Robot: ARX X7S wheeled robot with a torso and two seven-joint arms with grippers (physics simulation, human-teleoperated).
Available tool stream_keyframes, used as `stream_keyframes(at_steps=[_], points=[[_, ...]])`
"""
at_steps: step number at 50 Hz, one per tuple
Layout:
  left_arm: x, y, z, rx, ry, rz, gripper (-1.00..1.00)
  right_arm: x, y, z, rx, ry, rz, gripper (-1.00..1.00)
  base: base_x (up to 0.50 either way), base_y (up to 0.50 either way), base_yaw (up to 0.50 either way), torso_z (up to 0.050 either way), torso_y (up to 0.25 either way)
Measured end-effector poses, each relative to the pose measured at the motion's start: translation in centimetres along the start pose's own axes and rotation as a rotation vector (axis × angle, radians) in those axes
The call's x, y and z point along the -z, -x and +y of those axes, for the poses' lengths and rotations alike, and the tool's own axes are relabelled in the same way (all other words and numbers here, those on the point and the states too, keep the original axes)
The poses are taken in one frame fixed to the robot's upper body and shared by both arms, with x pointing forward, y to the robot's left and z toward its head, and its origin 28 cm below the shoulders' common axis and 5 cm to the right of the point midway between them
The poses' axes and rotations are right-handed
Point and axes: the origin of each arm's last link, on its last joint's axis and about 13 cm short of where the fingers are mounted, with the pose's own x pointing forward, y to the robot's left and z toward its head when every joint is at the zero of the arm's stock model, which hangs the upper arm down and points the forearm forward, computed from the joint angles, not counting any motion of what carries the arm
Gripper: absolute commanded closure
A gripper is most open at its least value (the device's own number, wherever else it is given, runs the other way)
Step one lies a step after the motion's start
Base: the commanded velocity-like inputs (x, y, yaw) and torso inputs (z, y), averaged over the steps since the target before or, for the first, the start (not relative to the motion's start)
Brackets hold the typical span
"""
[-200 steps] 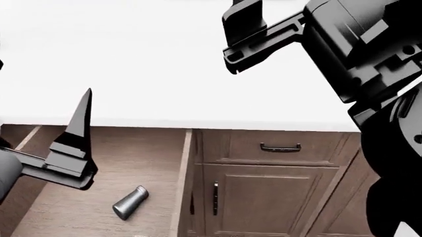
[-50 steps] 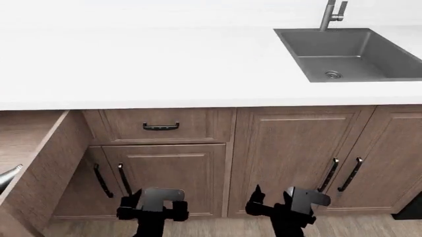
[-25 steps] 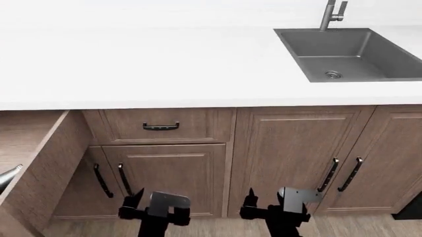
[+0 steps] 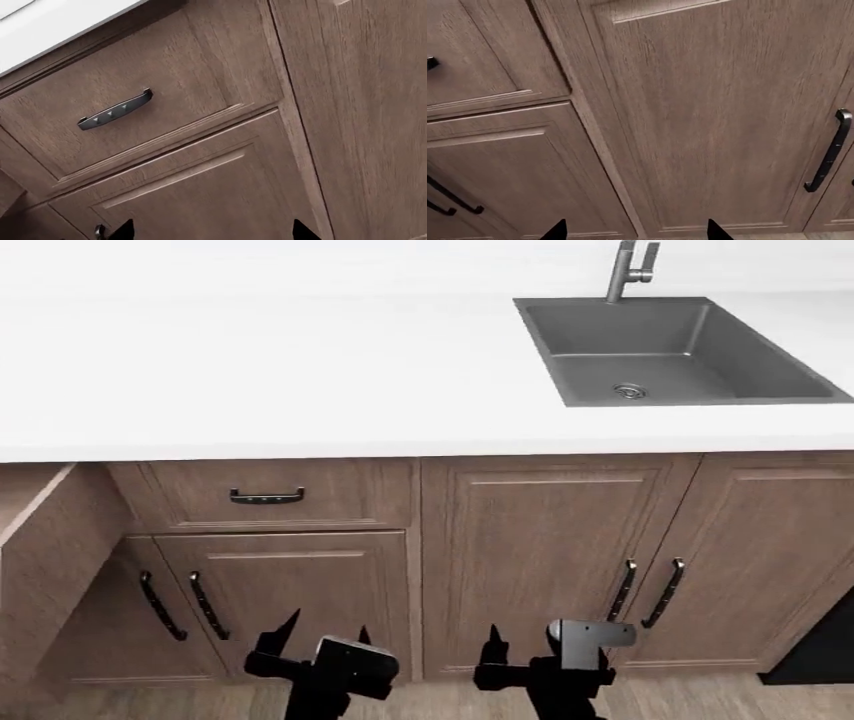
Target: Pick and place the shaker into the drawer. Then close the cabinet.
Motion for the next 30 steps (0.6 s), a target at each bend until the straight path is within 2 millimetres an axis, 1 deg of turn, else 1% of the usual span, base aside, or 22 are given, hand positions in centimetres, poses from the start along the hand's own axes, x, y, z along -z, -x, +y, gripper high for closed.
stream_keyframes(at_steps=[22, 30], points=[[0.02, -0.15, 0.02, -0.008, 0.031, 0.032, -1.00, -0.04, 0.04, 0.04, -0.017, -0.011, 0.011, -1.00, -0.01, -0.50, 0.00, 0.000, 0.000], [-0.03, -0.08, 0.05, -0.006, 0.042, 0.041, -1.00, 0.00, -0.01, 0.01, -0.020, -0.014, 0.013, -1.00, 0.05, -0.50, 0.00, 0.000, 0.000]])
